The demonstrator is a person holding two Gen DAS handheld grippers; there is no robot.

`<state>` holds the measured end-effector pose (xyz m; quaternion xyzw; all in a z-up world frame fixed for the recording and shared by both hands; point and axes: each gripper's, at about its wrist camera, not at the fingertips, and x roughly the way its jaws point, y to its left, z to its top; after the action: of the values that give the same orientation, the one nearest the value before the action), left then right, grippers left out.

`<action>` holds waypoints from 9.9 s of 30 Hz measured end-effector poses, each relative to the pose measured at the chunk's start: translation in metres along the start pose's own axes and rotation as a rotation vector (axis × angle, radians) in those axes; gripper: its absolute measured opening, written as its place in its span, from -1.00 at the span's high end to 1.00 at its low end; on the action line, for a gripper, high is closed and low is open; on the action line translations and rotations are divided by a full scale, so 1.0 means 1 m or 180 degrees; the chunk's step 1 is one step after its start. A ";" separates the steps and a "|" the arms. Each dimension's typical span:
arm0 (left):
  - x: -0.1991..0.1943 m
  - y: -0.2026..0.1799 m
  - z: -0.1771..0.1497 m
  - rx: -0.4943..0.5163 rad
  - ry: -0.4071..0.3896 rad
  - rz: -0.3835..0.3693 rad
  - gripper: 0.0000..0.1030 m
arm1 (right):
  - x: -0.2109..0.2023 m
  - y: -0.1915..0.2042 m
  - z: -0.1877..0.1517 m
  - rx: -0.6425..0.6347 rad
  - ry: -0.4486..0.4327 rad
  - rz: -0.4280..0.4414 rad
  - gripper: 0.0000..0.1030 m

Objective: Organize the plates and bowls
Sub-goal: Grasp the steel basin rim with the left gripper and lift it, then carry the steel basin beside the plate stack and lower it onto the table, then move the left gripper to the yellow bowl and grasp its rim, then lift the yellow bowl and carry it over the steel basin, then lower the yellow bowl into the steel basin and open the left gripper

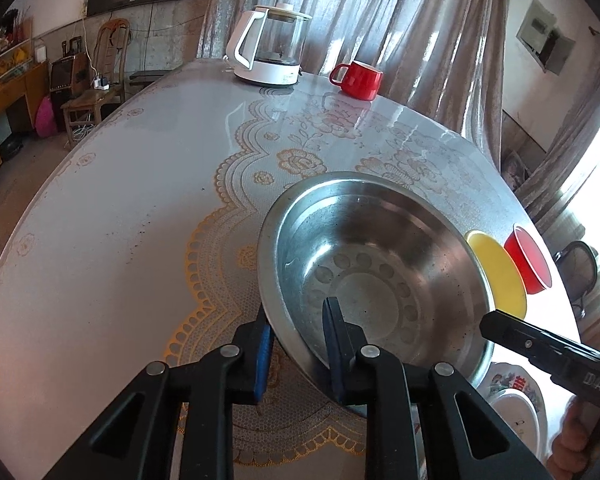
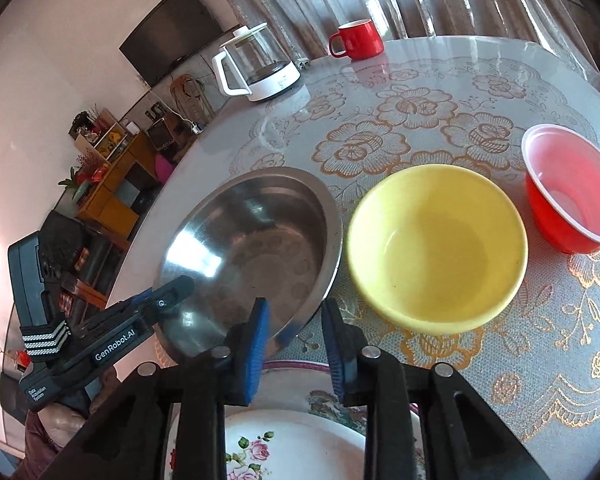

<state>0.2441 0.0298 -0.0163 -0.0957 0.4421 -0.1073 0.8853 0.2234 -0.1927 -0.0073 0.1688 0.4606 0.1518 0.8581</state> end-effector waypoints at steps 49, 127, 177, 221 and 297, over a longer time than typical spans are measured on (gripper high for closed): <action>-0.122 -0.030 -0.068 0.0071 -0.0512 -0.0273 0.49 | -0.064 0.021 -0.054 -0.0008 -0.0260 0.0138 0.59; -0.202 0.044 -0.164 -0.0068 -0.0794 0.0988 0.22 | -0.048 0.100 -0.125 -0.0585 -0.0114 0.0299 0.27; -0.036 -0.107 -0.005 0.0246 0.0213 -0.0275 0.19 | -0.059 -0.091 -0.017 0.0724 -0.0505 -0.0241 0.25; -0.098 -0.038 -0.036 -0.0302 -0.0028 -0.0299 0.66 | -0.056 0.020 -0.035 0.0104 -0.0378 0.0248 0.71; -0.141 0.074 -0.123 -0.0706 -0.0306 0.0322 0.54 | 0.014 0.164 -0.110 -0.1120 0.0095 0.0179 0.37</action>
<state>0.0698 0.1300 -0.0009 -0.1756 0.4125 -0.0082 0.8938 0.1209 -0.0236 -0.0041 0.0266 0.4347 0.2565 0.8629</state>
